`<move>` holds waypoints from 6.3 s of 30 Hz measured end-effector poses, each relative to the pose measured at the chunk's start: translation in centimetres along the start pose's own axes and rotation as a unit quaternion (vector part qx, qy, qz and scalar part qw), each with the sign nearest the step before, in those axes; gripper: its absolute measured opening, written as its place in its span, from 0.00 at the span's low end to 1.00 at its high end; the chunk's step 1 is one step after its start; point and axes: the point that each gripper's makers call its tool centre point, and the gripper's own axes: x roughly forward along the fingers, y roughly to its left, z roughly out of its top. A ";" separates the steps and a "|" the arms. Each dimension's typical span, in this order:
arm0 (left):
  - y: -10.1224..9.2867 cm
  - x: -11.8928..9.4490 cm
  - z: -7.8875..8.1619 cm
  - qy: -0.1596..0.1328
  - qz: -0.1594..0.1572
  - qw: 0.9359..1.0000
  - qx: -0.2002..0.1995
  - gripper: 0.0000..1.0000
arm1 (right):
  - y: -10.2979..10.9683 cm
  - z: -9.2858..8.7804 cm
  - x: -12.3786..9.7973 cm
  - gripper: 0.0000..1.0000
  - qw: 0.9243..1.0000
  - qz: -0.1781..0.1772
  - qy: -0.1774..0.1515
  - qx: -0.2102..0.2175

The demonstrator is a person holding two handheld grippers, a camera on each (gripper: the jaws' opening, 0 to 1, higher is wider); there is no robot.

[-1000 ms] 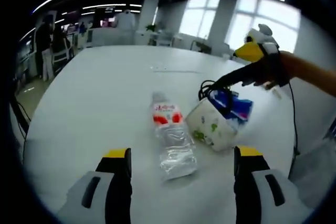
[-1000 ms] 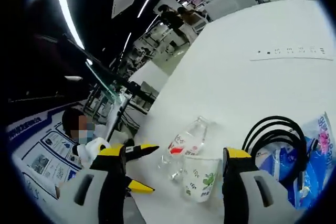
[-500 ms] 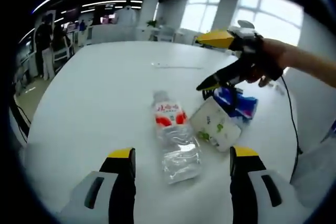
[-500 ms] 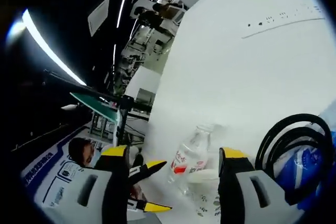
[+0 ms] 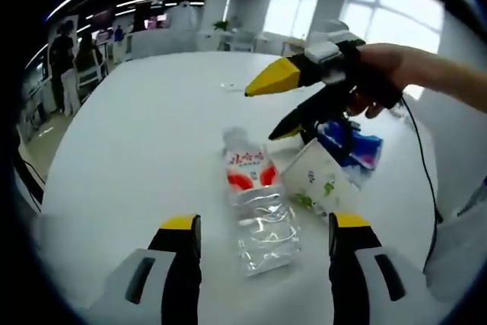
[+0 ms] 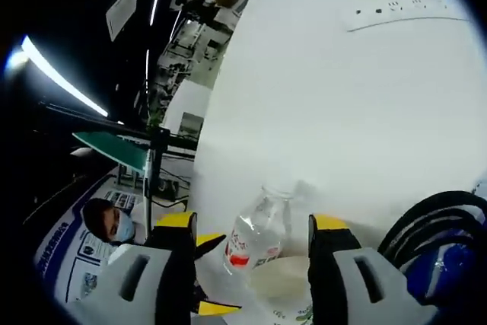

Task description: Arrange the tabletop items into an orderly group along one side of the table until the central work area is clear of visible clutter.

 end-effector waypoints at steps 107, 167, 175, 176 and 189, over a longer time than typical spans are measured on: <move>1.7 2.3 1.0 -0.074 0.149 0.981 0.102 0.40 | 8.3 2.5 -0.6 0.17 0.942 0.005 -0.224 -0.248; 3.8 4.3 2.6 -0.146 0.206 0.966 0.062 0.37 | 12.7 -1.2 -1.6 0.17 0.764 -0.057 -0.257 -0.589; 3.8 4.3 2.4 -0.155 0.207 0.961 0.093 0.37 | 12.5 -1.2 -1.6 0.18 0.760 -0.058 -0.250 -0.598; 3.8 4.3 2.4 -0.153 0.211 0.960 0.105 0.37 | 12.4 -1.1 -1.6 0.18 0.762 -0.058 -0.249 -0.595; 4.0 4.5 2.7 -0.159 0.193 0.962 0.109 0.37 | 12.5 -1.0 -1.4 0.18 0.762 -0.098 -0.255 -0.588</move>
